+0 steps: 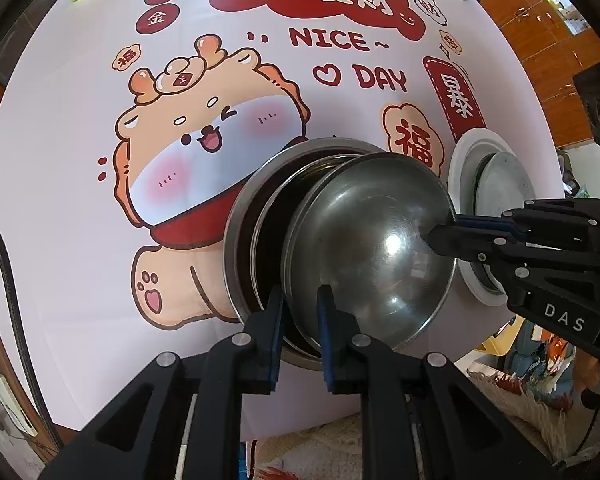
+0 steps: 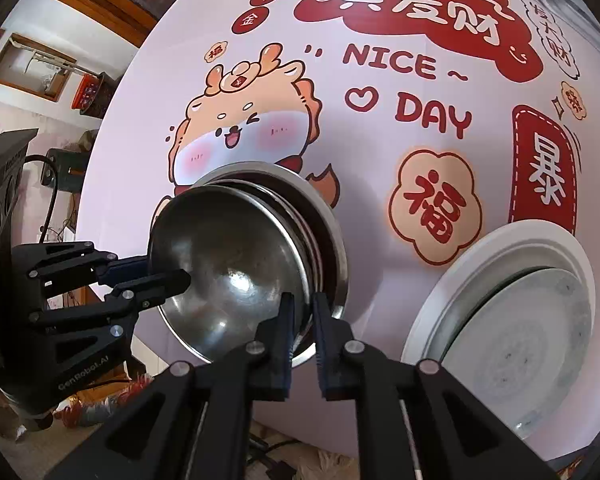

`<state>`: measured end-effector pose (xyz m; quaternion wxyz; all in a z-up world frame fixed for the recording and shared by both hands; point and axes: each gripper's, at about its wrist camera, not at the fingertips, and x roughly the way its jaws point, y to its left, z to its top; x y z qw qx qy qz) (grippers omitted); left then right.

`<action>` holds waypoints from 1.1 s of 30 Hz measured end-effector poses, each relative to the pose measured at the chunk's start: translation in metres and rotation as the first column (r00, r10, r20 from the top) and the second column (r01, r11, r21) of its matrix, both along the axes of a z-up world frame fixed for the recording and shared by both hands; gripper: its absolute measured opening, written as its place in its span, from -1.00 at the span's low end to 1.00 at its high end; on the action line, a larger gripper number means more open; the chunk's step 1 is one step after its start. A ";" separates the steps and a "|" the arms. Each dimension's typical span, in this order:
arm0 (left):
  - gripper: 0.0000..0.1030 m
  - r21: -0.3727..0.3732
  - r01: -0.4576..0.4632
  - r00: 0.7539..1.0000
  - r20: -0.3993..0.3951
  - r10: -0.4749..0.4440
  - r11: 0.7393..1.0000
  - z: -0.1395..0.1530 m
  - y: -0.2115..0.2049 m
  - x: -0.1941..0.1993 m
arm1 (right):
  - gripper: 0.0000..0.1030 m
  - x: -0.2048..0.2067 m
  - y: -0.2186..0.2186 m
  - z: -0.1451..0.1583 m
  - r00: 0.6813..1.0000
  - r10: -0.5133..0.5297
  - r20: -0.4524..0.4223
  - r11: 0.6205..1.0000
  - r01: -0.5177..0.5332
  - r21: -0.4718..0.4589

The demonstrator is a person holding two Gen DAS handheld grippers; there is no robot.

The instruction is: Organize plates and bowls

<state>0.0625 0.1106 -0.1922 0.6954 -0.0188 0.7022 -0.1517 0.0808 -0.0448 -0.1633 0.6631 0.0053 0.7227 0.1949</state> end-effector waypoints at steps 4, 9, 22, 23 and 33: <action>-0.70 -0.005 0.007 1.000 -0.004 -0.007 1.000 0.002 0.000 0.000 | -0.78 0.001 0.003 -0.001 1.000 0.019 -0.006 1.000 -0.019 -0.017; -0.62 -0.012 0.017 1.000 -0.005 -0.017 1.000 0.007 0.000 -0.001 | -0.78 0.003 0.003 -0.001 1.000 0.020 -0.025 1.000 -0.020 -0.014; -0.24 -0.007 0.038 0.997 0.070 -0.037 0.999 0.038 0.001 -0.003 | -0.68 0.002 0.006 0.022 1.000 0.022 0.018 0.999 -0.022 0.025; -0.12 -0.006 0.041 0.996 0.083 -0.040 0.999 0.043 0.000 -0.003 | -0.68 0.002 0.006 0.025 0.999 0.024 0.026 0.999 -0.025 0.024; 0.29 0.023 0.046 0.977 0.206 -0.050 0.999 0.076 0.005 -0.010 | -0.68 0.004 -0.005 0.062 0.989 0.022 0.148 1.000 -0.023 0.002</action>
